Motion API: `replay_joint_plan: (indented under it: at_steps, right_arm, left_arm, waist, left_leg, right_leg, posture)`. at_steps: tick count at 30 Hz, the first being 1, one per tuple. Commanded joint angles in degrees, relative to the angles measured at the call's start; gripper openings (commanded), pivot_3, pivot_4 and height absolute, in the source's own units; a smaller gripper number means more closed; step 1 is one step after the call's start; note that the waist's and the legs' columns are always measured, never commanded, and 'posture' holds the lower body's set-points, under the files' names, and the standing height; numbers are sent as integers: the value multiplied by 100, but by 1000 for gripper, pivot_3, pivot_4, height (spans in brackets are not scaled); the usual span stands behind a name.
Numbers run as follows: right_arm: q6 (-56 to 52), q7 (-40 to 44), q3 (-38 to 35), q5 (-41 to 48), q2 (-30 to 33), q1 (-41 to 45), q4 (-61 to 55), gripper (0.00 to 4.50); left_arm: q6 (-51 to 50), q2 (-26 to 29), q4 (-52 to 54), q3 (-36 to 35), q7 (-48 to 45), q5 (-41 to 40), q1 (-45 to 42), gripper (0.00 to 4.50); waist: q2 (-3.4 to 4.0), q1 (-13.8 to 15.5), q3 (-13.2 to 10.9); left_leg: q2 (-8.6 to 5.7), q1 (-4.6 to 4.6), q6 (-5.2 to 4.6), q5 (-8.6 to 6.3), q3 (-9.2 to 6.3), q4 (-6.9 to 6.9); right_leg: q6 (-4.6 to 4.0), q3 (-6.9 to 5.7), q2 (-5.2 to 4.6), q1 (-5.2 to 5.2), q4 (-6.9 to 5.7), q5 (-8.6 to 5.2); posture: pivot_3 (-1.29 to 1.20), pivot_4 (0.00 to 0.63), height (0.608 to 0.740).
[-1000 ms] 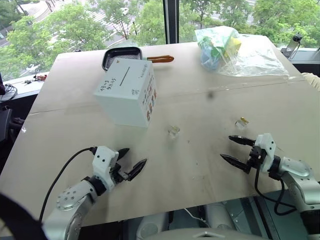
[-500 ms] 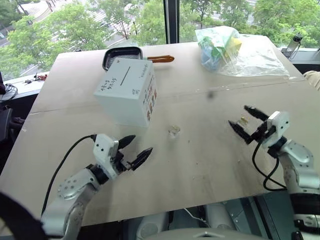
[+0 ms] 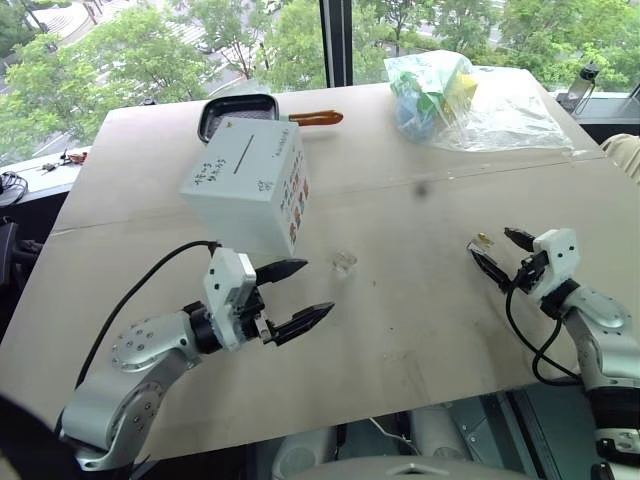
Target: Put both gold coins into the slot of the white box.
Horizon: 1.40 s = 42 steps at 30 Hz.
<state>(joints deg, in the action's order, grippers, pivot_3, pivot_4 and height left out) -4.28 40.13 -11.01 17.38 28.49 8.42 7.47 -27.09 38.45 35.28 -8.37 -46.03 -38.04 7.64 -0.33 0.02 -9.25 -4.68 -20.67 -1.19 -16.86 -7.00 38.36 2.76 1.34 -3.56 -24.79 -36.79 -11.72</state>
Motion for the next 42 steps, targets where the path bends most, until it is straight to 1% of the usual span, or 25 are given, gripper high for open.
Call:
replay_joint_plan:
  at_steps: [1,2,3,4,5,7,8,16,25,37,38,40,41,42]
  right_arm:
    - [-55,52,16,26,79,69,-181,2716]
    - [-60,59,28,13,79,86,-154,2057]
    - [-55,65,38,0,82,110,-112,1965]
    - [-49,70,43,-8,83,126,-85,1435]
    - [-44,70,46,-18,83,141,-59,1165]
    - [-33,66,51,-41,78,162,-30,151]
    - [-33,60,52,-46,70,173,-22,63]
    - [33,8,79,-68,7,199,-9,63]
    - [205,75,-63,213,-146,220,-149,63]
    - [217,123,12,166,-39,237,-77,63]
    - [246,123,7,155,-40,250,-60,291]
    - [326,57,-22,125,-70,283,-19,891]
    - [348,28,-30,114,-80,291,-7,1395]
    - [354,19,-25,108,-82,307,9,1683]
  left_arm:
    - [151,57,146,-12,-13,133,-8,4427]
    - [155,49,142,-1,-8,157,-17,4427]
    - [160,43,136,16,3,189,-36,4427]
    - [162,37,132,27,9,212,-49,4427]
    - [168,30,126,35,14,241,-56,4427]
    - [176,18,121,42,15,289,-53,4427]
    - [180,12,120,44,15,307,-49,4427]
    - [215,-30,141,69,22,410,16,4427]
    - [267,-123,129,77,69,461,57,4427]
    - [291,-198,101,127,107,521,31,4427]
    - [298,-198,99,122,106,527,43,4427]
    - [308,-201,97,115,106,532,66,4427]
    - [314,-202,99,113,106,534,77,4427]
    - [319,-204,101,117,108,537,85,4427]
  waist:
    - [0,-13,0]
    - [0,-16,0]
    - [0,-25,0]
    - [0,-28,0]
    - [0,-36,0]
    - [0,-51,0]
    - [0,-54,0]
    - [0,-59,0]
    - [0,-63,0]
    - [0,-63,0]
    - [0,-63,0]
    - [0,-63,0]
    - [0,-63,0]
    - [0,-63,0]
  left_leg:
    - [0,0,0,0,-1,0]
    - [0,0,0,0,-1,0]
    - [0,0,0,0,-1,0]
    - [0,0,0,0,-1,0]
    - [0,0,0,0,-1,0]
    - [0,0,0,0,-1,0]
    - [0,0,0,0,-1,0]
    - [0,0,0,0,-2,0]
    - [0,0,0,0,-3,0]
    - [0,0,-1,0,-3,0]
    - [0,0,-1,0,-2,0]
    - [0,0,-1,0,-3,0]
    - [0,0,-1,0,-3,0]
    - [0,0,0,0,-3,0]
  right_leg:
    - [0,-1,0,0,0,0]
    - [0,0,0,0,0,0]
    - [0,-1,0,0,0,0]
    - [0,-1,0,0,0,0]
    - [0,-1,-1,0,0,0]
    - [0,-1,-1,0,0,0]
    - [0,-1,0,0,0,0]
    - [0,-1,-1,0,0,0]
    - [0,-2,-1,0,0,0]
    - [0,-2,-1,0,0,0]
    - [0,-2,-1,0,0,0]
    - [1,-2,-1,0,0,0]
    - [0,-2,-1,0,0,0]
    - [0,-2,-1,0,0,0]
  posture:
    - [0,150,721]
    - [0,150,721]
    - [0,150,721]
    - [0,150,721]
    - [0,150,721]
    - [0,150,721]
    - [0,150,721]
    - [0,150,721]
    - [0,150,721]
    - [0,150,721]
    - [0,150,721]
    - [0,150,721]
    - [0,150,721]
    - [0,150,721]
